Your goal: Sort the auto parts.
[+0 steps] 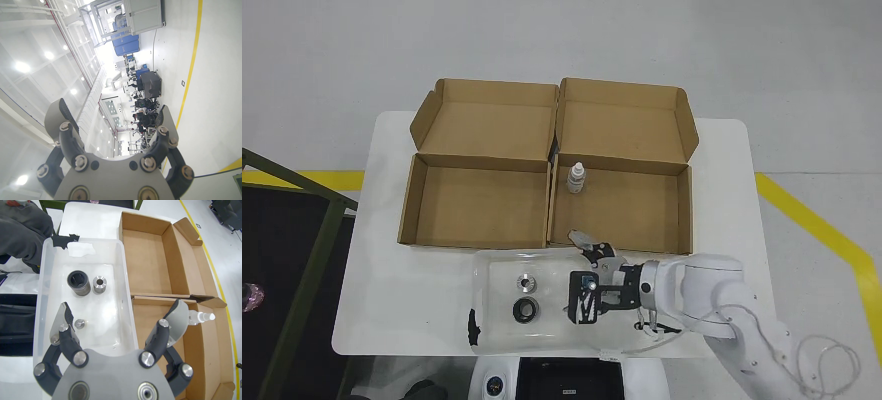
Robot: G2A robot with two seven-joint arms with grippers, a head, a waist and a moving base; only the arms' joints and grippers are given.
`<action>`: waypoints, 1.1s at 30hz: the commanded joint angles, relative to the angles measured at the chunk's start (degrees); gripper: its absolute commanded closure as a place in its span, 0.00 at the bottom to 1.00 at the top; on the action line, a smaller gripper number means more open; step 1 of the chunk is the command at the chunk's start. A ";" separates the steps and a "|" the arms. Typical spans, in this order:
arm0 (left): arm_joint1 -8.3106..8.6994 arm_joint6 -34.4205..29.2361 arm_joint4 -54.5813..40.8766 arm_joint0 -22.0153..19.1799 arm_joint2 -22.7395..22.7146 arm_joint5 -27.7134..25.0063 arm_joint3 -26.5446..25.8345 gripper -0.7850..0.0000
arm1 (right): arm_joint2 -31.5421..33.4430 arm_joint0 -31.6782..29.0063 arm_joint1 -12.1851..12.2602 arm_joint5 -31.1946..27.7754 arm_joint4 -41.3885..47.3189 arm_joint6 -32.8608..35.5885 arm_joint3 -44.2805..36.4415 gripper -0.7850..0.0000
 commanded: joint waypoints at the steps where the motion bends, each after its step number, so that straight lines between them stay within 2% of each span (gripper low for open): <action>1: 0.00 0.00 0.00 0.00 0.00 0.00 0.00 0.00 | -0.51 0.02 0.13 -0.34 -0.98 1.57 -0.46 0.00; 7: 0.00 0.00 0.00 0.00 0.00 0.00 0.00 0.00 | -3.26 -0.28 0.27 -0.51 -1.99 3.90 -1.00 0.00; 33: 0.00 0.00 0.00 0.00 0.00 0.00 0.00 0.00 | -11.38 3.07 0.37 0.29 -4.36 12.65 5.84 0.00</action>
